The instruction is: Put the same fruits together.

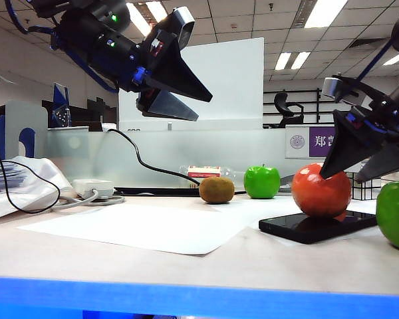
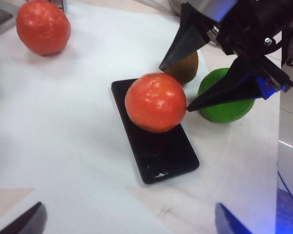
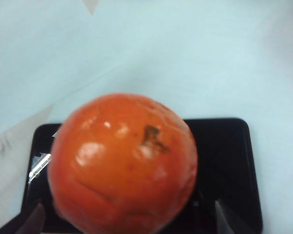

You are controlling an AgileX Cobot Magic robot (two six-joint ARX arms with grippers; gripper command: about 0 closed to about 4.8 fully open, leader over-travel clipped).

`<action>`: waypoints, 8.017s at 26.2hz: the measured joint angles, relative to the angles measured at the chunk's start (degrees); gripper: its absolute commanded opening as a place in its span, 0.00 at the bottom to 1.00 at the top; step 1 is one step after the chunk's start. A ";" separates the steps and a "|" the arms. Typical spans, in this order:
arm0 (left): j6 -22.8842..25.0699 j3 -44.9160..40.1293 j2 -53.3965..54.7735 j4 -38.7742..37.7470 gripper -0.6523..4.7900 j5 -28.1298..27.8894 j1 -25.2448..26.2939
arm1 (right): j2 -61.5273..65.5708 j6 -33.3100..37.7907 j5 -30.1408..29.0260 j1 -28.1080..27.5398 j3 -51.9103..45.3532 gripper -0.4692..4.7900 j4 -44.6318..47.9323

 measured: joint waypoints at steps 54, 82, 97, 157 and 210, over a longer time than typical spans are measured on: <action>3.96 -0.35 -0.04 -7.19 1.00 -1.38 0.02 | 14.64 3.26 15.58 -1.84 9.49 0.08 23.41; 5.27 -0.35 -0.04 -6.84 1.00 -1.27 0.00 | 20.22 3.28 15.72 -4.24 10.67 1.00 22.27; 5.29 -0.35 -0.04 -5.64 1.00 -1.18 -0.52 | 5.92 4.66 17.90 -5.53 10.82 1.00 19.82; 5.16 -0.35 -0.04 -4.59 1.00 0.09 -2.84 | -31.19 18.53 21.73 8.31 -10.38 1.00 -24.59; 5.25 -0.37 -0.04 -4.46 1.00 -0.11 -2.84 | -15.52 19.78 9.33 11.23 -10.23 0.09 -7.61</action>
